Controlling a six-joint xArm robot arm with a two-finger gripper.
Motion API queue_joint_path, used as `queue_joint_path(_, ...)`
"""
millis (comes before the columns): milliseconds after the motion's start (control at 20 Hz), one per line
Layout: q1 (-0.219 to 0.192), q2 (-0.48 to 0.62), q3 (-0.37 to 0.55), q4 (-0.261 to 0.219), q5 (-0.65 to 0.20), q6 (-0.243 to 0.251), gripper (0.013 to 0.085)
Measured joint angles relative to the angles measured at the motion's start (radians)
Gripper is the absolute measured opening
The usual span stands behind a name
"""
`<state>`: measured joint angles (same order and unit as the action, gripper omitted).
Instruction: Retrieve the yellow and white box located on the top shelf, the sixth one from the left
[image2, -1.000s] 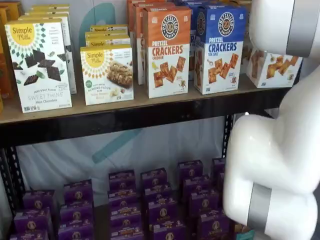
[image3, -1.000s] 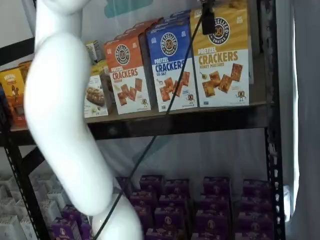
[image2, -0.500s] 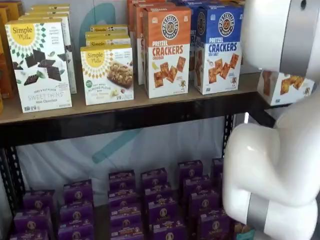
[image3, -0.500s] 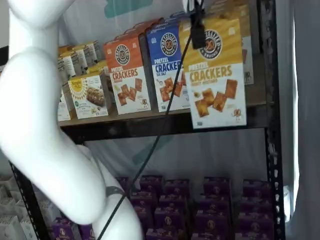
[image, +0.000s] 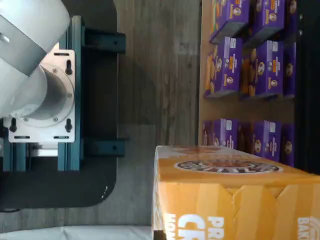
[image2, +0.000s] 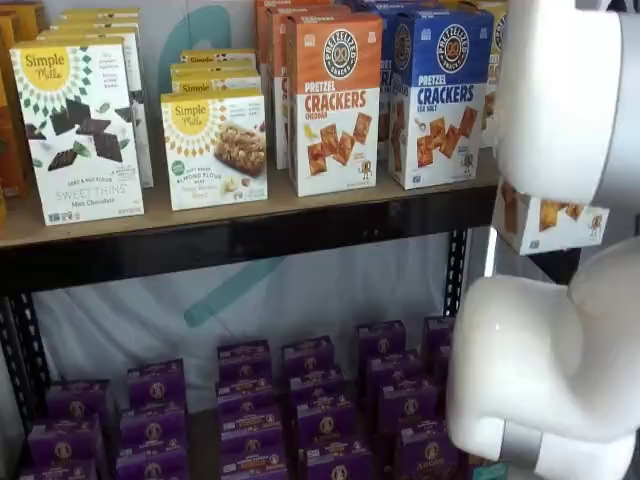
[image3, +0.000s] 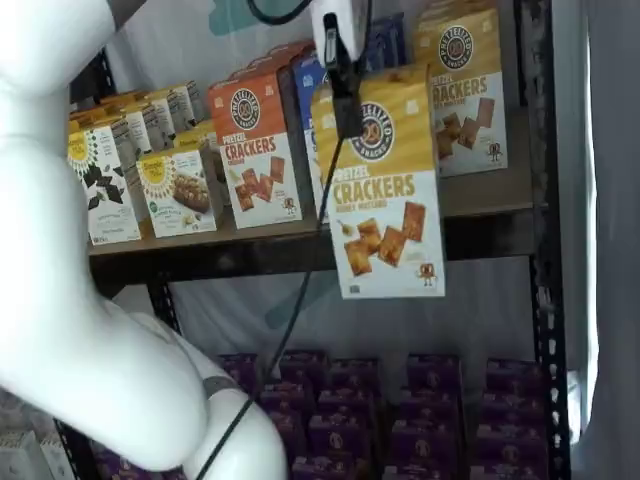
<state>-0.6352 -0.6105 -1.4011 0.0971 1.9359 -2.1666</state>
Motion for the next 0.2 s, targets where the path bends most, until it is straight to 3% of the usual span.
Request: queue_joint_path(200, 0.057, -0.038, 0.05, -0.002, 0.0, 0.057, 0.057)
